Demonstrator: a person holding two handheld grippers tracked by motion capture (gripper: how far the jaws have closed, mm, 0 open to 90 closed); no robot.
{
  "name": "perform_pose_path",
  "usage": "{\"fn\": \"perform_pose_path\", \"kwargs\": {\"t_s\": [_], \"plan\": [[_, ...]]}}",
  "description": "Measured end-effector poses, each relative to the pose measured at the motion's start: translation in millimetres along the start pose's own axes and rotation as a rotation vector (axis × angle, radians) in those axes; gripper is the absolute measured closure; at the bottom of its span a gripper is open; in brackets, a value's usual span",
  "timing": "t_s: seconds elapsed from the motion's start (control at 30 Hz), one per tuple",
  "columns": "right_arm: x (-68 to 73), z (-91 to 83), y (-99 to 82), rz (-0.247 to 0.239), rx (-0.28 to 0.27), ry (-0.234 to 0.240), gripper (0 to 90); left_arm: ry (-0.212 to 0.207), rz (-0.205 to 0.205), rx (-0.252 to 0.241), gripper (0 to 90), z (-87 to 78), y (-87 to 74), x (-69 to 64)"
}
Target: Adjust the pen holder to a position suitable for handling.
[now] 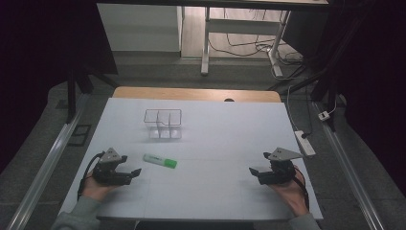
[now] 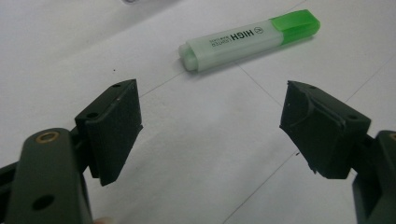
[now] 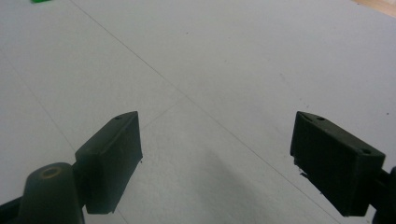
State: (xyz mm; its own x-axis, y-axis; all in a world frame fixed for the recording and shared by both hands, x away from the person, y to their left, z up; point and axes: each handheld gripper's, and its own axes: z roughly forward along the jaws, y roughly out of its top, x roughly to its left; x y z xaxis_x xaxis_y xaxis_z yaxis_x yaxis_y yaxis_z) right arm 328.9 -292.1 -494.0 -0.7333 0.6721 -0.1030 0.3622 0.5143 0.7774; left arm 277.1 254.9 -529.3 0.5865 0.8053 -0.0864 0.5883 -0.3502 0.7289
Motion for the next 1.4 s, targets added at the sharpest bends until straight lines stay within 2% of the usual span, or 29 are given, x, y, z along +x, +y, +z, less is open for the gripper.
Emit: {"fn": "perform_pose_path", "kwargs": {"t_s": [0.43,0.87,1.4], "plan": [[-0.2,0.9,-0.6,0.005,0.0,0.007,16.5,0.008,-0.002,0.002,20.5,-0.4,1.3,0.9],[-0.5,2.7,-1.6,0.009,0.003,0.01,17.8,0.02,-0.002,0.0,20.7,-2.4,9.3,3.5],[-0.8,5.7,-0.3,0.005,0.008,0.017,18.3,0.033,-0.004,0.001,21.2,-6.6,37.1,17.0]]}}
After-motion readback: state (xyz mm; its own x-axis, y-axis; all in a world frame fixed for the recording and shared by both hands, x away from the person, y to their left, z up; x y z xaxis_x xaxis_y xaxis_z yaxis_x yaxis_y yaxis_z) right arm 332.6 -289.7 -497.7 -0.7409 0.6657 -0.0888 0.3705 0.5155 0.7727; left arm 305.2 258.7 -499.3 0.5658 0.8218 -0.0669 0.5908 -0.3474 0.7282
